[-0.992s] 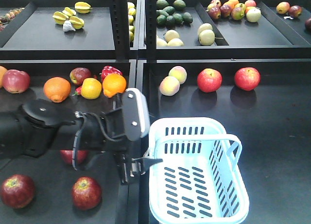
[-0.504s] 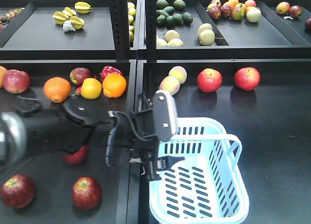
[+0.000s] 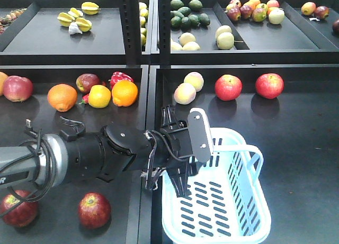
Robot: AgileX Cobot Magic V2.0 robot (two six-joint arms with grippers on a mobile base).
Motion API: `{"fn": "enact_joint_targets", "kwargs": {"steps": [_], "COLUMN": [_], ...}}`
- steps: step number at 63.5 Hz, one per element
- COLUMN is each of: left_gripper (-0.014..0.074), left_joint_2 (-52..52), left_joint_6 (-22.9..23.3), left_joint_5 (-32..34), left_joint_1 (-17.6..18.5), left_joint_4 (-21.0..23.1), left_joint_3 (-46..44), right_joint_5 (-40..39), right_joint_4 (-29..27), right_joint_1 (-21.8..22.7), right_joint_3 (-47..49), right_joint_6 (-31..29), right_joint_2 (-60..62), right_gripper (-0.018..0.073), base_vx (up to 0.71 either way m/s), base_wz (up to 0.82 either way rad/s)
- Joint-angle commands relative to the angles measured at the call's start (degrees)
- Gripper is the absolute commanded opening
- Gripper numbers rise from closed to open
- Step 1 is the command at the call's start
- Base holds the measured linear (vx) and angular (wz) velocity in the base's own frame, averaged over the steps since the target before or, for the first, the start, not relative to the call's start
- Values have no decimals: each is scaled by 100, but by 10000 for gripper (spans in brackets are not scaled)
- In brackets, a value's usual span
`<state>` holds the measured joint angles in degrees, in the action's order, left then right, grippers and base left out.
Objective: Pick three apples into basket with both arms
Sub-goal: 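Reach the left gripper to the light-blue basket's handle, then close the left gripper on the handle and lift the basket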
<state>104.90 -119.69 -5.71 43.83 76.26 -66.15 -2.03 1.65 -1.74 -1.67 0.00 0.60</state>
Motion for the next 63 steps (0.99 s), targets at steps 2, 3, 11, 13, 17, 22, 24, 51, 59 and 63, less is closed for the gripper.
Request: {"fn": "enact_joint_targets", "kwargs": {"steps": [2,3,11,13,17,22,24,51,59,63], "left_gripper": [310,293,114,71,-9,-8,-8,-8,-8,-8], "left_joint_2": [-247,-247,-252,-259,-259,-259,-259,-1262,-1673,-1846], "left_joint_6": [2,2,2,2,2,2,2,6,6,6], "left_joint_5": [224,224,224,224,211,211,211,1203,1786,2071], "left_joint_1": [27,27,27,27,27,27,27,21,21,21], "left_joint_4": [119,119,119,119,117,124,124,124,112,112], "left_joint_3": [-181,-181,-181,-181,-181,-181,-181,-181,-181,-181], "right_joint_5": [-432,-432,-432,-432,-432,-432,-432,-432,-432,-432], "right_joint_4": [50,50,50,50,50,50,50,50,50,50], "right_joint_1": [15,15,15,15,15,15,15,15,15,15], "right_joint_3": [-70,-70,-70,-70,-70,-70,-70,-70,-70,-70], "right_joint_6": [0,0,0,0,0,0,0,0,0,0], "right_joint_2": [2,2,2,2,2,2,2,2,2,2], "right_gripper": [-9,-9,-9,-9,-9,-9,-9,-9,-9,-9], "base_vx": [0,0,0,0,0,0,0,0,0,0], "base_wz": [0,0,0,0,0,0,0,0,0,0]}}
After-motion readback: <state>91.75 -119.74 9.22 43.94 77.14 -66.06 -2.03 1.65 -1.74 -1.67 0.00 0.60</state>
